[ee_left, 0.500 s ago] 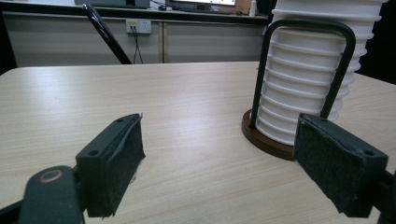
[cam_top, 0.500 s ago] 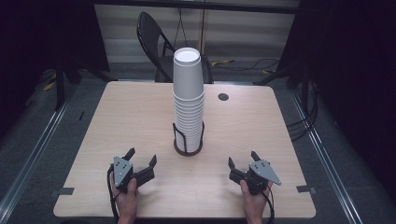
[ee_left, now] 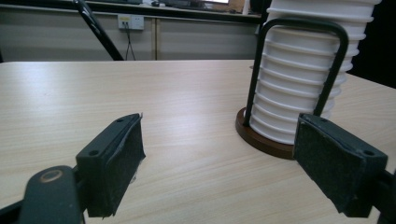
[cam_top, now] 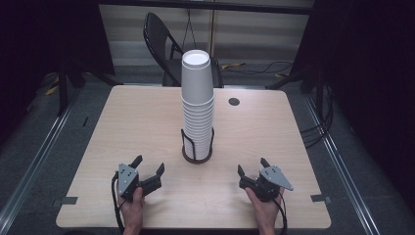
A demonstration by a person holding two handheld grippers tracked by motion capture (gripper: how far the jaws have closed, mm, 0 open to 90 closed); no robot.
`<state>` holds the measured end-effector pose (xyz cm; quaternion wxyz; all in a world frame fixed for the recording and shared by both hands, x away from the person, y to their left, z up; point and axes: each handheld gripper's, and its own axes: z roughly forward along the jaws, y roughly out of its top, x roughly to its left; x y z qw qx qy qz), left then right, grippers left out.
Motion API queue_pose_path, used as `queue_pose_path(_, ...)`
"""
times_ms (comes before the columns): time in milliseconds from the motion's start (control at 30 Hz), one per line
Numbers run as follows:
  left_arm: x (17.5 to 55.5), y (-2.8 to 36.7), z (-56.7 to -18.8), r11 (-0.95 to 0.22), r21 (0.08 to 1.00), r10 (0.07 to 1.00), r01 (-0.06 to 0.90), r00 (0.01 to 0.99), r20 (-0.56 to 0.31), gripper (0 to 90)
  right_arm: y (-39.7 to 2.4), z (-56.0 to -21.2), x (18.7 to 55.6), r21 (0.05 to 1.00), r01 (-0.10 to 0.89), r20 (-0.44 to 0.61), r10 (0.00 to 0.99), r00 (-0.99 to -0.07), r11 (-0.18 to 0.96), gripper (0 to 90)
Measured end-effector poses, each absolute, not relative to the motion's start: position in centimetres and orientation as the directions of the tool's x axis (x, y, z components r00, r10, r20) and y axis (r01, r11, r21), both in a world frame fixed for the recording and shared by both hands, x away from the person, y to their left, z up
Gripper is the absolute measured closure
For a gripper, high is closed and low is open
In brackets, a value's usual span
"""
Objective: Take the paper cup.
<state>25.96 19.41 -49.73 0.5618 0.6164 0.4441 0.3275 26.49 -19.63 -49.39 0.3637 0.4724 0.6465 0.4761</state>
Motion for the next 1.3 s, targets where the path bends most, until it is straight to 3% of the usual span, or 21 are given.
queue_pose_path(567, 25.6, 19.3, -49.8, 0.012, 0.987, 0.920, 0.157, 0.386, -0.073, 15.6, -17.9, -46.6, 27.3, 0.973, 0.223, 0.036, 0.915, -0.401, 0.059, 16.2)
queue_pose_path(1300, 25.7, 19.2, -49.7, -0.002, 0.987, 0.917, 0.162, 0.393, -0.063, 15.9, -16.0, -39.9, 28.6, 0.993, 0.119, 0.057, 0.824, -0.563, 0.013, 19.5)
